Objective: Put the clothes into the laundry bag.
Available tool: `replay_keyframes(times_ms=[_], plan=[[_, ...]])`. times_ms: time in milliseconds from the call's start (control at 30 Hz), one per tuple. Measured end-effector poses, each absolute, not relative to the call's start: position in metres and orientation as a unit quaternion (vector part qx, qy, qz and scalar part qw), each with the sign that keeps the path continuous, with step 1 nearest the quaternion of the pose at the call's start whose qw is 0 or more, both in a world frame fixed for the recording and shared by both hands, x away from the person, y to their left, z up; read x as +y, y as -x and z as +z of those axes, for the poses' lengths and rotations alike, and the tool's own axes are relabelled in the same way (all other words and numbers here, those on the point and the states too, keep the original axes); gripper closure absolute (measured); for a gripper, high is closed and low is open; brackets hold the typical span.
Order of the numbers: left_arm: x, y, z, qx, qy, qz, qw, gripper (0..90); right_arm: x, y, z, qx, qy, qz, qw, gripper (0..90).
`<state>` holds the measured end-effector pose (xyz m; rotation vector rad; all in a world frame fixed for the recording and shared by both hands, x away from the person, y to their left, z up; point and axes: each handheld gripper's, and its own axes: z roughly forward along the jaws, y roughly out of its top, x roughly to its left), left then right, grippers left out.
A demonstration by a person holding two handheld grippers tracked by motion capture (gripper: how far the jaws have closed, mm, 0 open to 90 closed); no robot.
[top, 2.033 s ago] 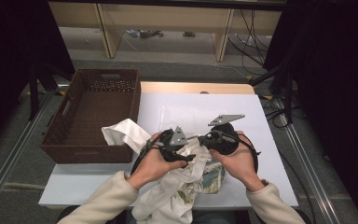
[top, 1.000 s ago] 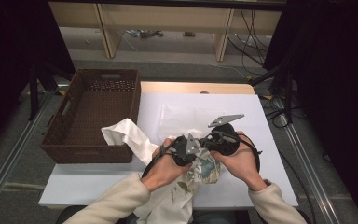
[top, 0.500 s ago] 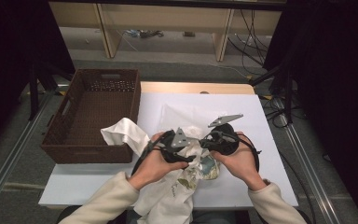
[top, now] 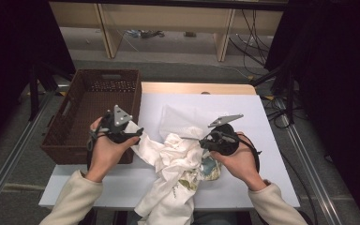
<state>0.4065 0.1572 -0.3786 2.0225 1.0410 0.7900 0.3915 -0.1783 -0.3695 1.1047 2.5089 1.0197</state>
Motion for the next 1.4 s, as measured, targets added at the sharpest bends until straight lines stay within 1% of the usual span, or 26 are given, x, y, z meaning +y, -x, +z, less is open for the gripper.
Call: replay_keyframes(times_ms=[33,100,133,233,267,300,367,400,467,567,667,700,800,933,967,1000,1067,1100,1133,1200,1267,1333,1400], plan=[[0.161,-0.409,-0.380,0.420,-0.774,0.308,0.360,25.2,-0.178,-0.392,-0.369,0.853,-0.375,0.346,0.109,90.0],[0.170,-0.414,-0.384,0.434,-0.776,0.301,0.345,25.3,-0.178,-0.392,-0.370,0.855,-0.370,0.347,0.105,90.0],[0.174,-0.417,-0.388,0.442,-0.779,0.289,0.340,26.0,-0.178,-0.392,-0.370,0.854,-0.373,0.348,0.106,90.0],[0.181,-0.426,-0.398,0.440,-0.783,0.261,0.355,31.8,-0.178,-0.392,-0.370,0.856,-0.366,0.348,0.109,90.0],[0.181,-0.426,-0.399,0.443,-0.782,0.252,0.358,36.7,-0.178,-0.391,-0.369,0.852,-0.375,0.347,0.110,90.0],[0.181,-0.428,-0.400,0.427,-0.789,0.256,0.359,40.4,-0.178,-0.391,-0.369,0.852,-0.374,0.348,0.111,90.0],[0.178,-0.427,-0.398,0.417,-0.797,0.251,0.358,50.5,-0.178,-0.391,-0.369,0.853,-0.374,0.347,0.107,90.0],[0.175,-0.426,-0.397,0.422,-0.793,0.250,0.360,57.3,-0.178,-0.391,-0.369,0.853,-0.374,0.349,0.108,90.0],[0.172,-0.424,-0.394,0.419,-0.796,0.255,0.355,66.1,-0.178,-0.391,-0.369,0.852,-0.374,0.348,0.111,90.0],[0.169,-0.418,-0.390,0.436,-0.781,0.263,0.362,73.5,-0.178,-0.390,-0.368,0.850,-0.382,0.347,0.108,90.0],[0.167,-0.413,-0.384,0.434,-0.779,0.270,0.364,85.5,-0.176,-0.389,-0.369,0.844,-0.391,0.352,0.102,90.0],[0.166,-0.413,-0.383,0.429,-0.783,0.272,0.358,86.2,-0.177,-0.391,-0.369,0.848,-0.377,0.354,0.114,90.0],[0.163,-0.409,-0.381,0.426,-0.779,0.275,0.369,86.8,-0.178,-0.391,-0.368,0.850,-0.378,0.349,0.110,90.0],[0.149,-0.398,-0.366,0.396,-0.775,0.284,0.402,86.9,-0.178,-0.392,-0.368,0.850,-0.375,0.350,0.118,90.0],[0.141,-0.394,-0.363,0.388,-0.769,0.280,0.423,86.9,-0.178,-0.391,-0.368,0.847,-0.382,0.351,0.115,90.0],[0.137,-0.391,-0.360,0.382,-0.770,0.279,0.428,86.9,-0.178,-0.392,-0.368,0.848,-0.377,0.354,0.115,90.0],[0.126,-0.382,-0.354,0.375,-0.774,0.266,0.436,86.9,-0.178,-0.392,-0.367,0.847,-0.380,0.354,0.112,90.0],[0.117,-0.378,-0.350,0.355,-0.778,0.264,0.445,86.9,-0.178,-0.392,-0.367,0.847,-0.380,0.354,0.112,90.0],[0.110,-0.374,-0.348,0.351,-0.779,0.254,0.454,86.8,-0.179,-0.392,-0.367,0.847,-0.377,0.355,0.118,90.0],[0.095,-0.367,-0.344,0.322,-0.789,0.252,0.458,86.7,-0.178,-0.392,-0.368,0.845,-0.377,0.359,0.122,90.0],[0.081,-0.362,-0.343,0.302,-0.797,0.242,0.464,86.6,-0.178,-0.392,-0.368,0.842,-0.382,0.362,0.119,90.0],[0.062,-0.358,-0.348,0.275,-0.814,0.216,0.463,86.6,-0.179,-0.391,-0.366,0.841,-0.389,0.360,0.111,90.0],[0.043,-0.356,-0.356,0.261,-0.827,0.193,0.459,86.5,-0.179,-0.391,-0.365,0.840,-0.387,0.362,0.114,90.0]])
